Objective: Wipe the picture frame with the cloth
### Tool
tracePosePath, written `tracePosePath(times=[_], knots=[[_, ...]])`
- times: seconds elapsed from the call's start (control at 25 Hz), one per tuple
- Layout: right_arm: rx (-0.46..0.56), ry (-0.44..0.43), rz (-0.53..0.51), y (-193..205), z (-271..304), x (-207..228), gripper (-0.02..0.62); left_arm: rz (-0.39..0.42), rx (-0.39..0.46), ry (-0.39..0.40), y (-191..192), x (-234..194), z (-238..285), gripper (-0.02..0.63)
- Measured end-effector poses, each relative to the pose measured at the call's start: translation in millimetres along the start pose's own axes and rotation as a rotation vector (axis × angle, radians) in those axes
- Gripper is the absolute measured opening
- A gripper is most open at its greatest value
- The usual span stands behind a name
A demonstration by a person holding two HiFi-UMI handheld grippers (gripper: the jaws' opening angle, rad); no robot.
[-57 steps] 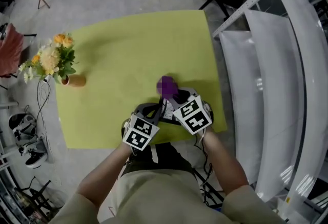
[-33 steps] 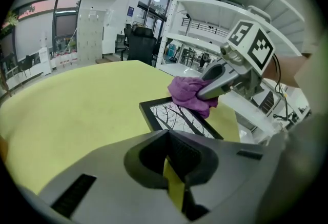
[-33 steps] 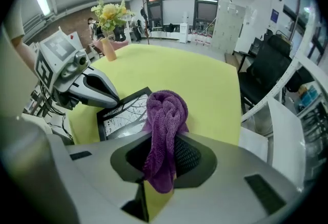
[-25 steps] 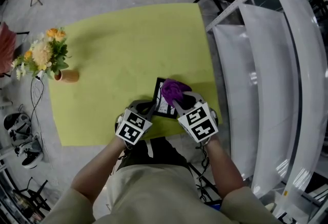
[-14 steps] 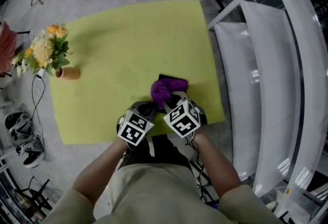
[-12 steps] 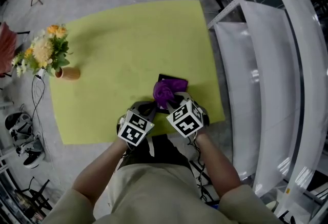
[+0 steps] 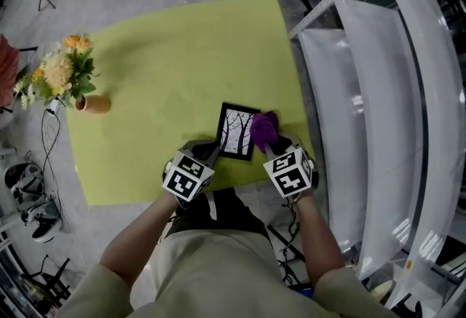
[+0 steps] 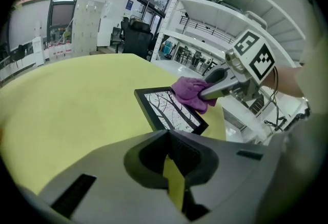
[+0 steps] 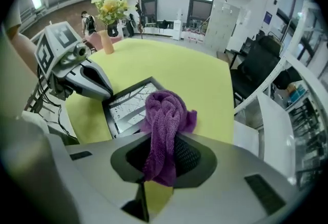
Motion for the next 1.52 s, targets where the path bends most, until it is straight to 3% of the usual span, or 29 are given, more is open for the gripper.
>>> tracePosePath(times=[0.12,0.28,0.4,0.6,0.8,1.16,1.36,1.52], knots=[[0.068,-0.046,0.039,-11.6,-20.2,-8.2,0.084,0.009,0.005,0.012,-1.2,4.0,-1.4,0.008],[0.119,-0.151,-0.001,-30.3,-22.8,-53.8,0.084,0.01,0.005,0.054,4.1,13.1,-9.3,0.008],[0.11,-0.206,-0.047,-34.9,-7.3,-87.4,0.084,0.015,-0.011,0.053,9.1,17.9,-10.8,0.008],[0.05,-0.228,-0.075,-22.9,21.2,-117.1,0.084,0.016,-0.024,0.048,13.7,17.4,-11.4,0.008],[0.017,-0.187,-0.068,-0.9,20.9,-106.2,0.084,0.001,0.009,0.054,12.4,15.7,-9.2,0.008],[-0.049,-0.02,0.005,43.3,-4.9,-54.1,0.084,-0.053,0.016,0.069,13.2,12.1,-11.3,0.008],[0.103,0.055,0.13,34.0,-41.7,-27.6,0.084,-0.059,-0.02,0.089,15.2,11.3,-17.8,0.008],[0.247,0.041,0.206,7.7,-78.9,-24.3,0.084,-0.064,0.035,0.045,4.4,2.2,-48.4,0.008]])
Point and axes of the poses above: the fingertips, and each gripper's own axes: z forward along the fingers, x to its right, y out of its underside, the point moved 3 cm from there along -z, backward along the fingers, and after that the axes turned 14 degrees about z, right-handed, at the moved point
